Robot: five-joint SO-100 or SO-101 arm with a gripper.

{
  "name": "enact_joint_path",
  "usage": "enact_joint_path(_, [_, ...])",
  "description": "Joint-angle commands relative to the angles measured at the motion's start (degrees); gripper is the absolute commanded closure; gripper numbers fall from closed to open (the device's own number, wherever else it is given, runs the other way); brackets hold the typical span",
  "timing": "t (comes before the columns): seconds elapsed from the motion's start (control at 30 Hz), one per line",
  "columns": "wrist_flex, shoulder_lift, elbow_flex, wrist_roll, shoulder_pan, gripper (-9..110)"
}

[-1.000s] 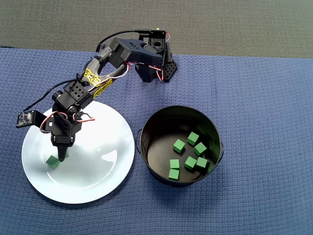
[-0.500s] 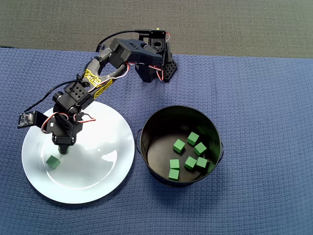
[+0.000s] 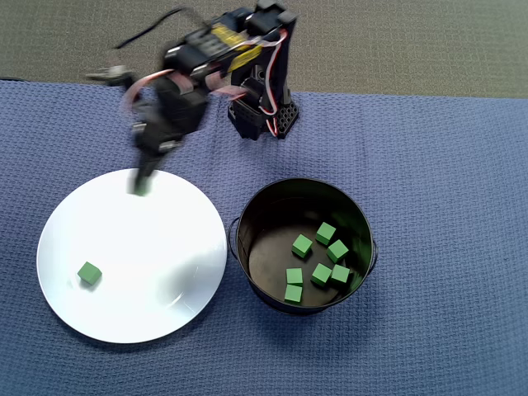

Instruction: Pick up the green cubes from the white plate and place them in the black recipient

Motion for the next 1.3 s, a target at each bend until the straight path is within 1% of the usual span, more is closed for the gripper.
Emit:
enact_joint_path(0.0, [2.46, 12.66, 7.03, 9.05, -18.81, 101])
enact_joint_path(0.13, [-0.70, 15.12, 14.77, 16.52, -34.37, 102])
enact_joint_path(0.23, [-4.31, 14.85, 19.34, 17.67, -42.89, 102])
enact_joint_path(0.27, [-5.10, 14.41, 20.21, 17.75, -44.91, 100])
enact_joint_path(0.33, [-5.80, 13.62, 20.65, 18.54, -47.37, 82])
enact_joint_path(0.37, [-6.50, 13.62, 20.74, 19.51, -47.46, 75])
enact_joint_path(0.4, [-7.03, 13.89, 20.30, 19.95, -46.58, 71])
enact_joint_path(0.47, [-5.80, 13.89, 17.40, 18.72, -43.07, 68])
enact_joint_path(0.6, [1.23, 11.95, 10.55, 7.65, -32.70, 66])
enact_joint_path(0.67, [0.97, 10.55, 9.58, 3.43, -24.61, 69])
enact_joint_path(0.73, [-3.25, 8.79, 10.46, 1.05, -14.85, 74])
enact_joint_path(0.77, [-5.27, 6.94, 10.63, -0.70, -10.28, 75])
enact_joint_path(0.83, [-9.40, 2.11, 10.55, -3.87, -2.11, 77])
enact_joint_path(0.87, [-12.39, -0.88, 10.46, -5.01, 1.58, 80])
enact_joint_path(0.9, [-15.56, -4.66, 9.93, -5.71, 4.66, 82])
enact_joint_path(0.93, [-16.26, -9.40, 7.38, -6.42, 6.86, 84])
enact_joint_path(1.07, [-10.99, -26.63, -7.21, -7.38, 10.46, 88])
enact_joint_path(1.17, [-3.52, -35.16, -18.63, -10.81, 10.11, 88])
enact_joint_path(1.2, [-3.16, -36.56, -20.57, -12.57, 10.37, 87])
enact_joint_path(1.27, [-3.25, -38.76, -23.38, -20.65, 10.46, 84])
